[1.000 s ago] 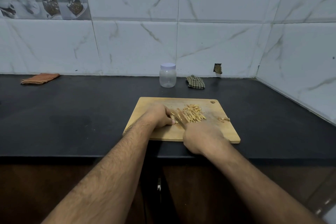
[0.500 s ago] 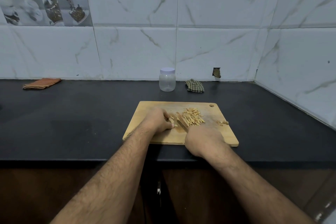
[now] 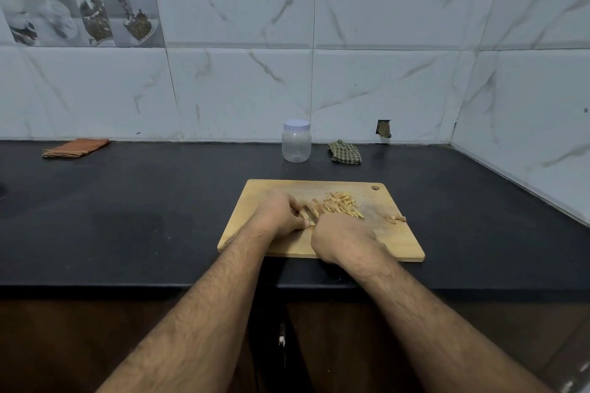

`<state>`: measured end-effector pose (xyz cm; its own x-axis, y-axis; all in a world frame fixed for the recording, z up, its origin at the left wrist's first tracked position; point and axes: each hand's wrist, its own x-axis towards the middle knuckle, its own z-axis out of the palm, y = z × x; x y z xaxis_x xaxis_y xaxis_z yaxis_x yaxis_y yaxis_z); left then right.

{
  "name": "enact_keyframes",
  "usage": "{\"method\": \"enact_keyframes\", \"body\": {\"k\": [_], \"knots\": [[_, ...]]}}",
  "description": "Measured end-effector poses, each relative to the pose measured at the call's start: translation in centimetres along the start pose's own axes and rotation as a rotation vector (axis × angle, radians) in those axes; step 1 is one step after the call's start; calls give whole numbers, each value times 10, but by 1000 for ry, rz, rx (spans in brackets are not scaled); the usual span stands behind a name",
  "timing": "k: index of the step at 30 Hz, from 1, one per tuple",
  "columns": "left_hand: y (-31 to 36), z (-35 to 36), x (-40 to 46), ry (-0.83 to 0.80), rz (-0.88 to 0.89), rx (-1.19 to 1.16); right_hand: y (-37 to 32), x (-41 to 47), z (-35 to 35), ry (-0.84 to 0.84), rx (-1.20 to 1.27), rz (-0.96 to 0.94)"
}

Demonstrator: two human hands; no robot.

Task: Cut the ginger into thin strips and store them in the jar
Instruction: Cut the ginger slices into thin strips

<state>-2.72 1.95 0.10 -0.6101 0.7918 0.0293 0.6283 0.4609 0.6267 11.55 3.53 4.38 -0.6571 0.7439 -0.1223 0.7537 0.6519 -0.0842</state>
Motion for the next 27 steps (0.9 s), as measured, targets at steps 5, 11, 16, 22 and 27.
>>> {"method": "enact_keyframes", "body": {"k": [5, 11, 16, 22, 27], "knots": [[-1, 0, 0, -7, -11, -8, 4, -3, 1, 6, 3, 4], [1, -1, -1, 2, -2, 13, 5, -3, 4, 25, 23, -1], [1, 0, -1, 4, -3, 10, 5, -3, 1, -5, 34, 22], [1, -1, -2, 1, -1, 1, 0, -1, -3, 4, 64, 23], [1, -1, -1, -5, 3, -3, -4, 3, -4, -29, 41, 30]]}}
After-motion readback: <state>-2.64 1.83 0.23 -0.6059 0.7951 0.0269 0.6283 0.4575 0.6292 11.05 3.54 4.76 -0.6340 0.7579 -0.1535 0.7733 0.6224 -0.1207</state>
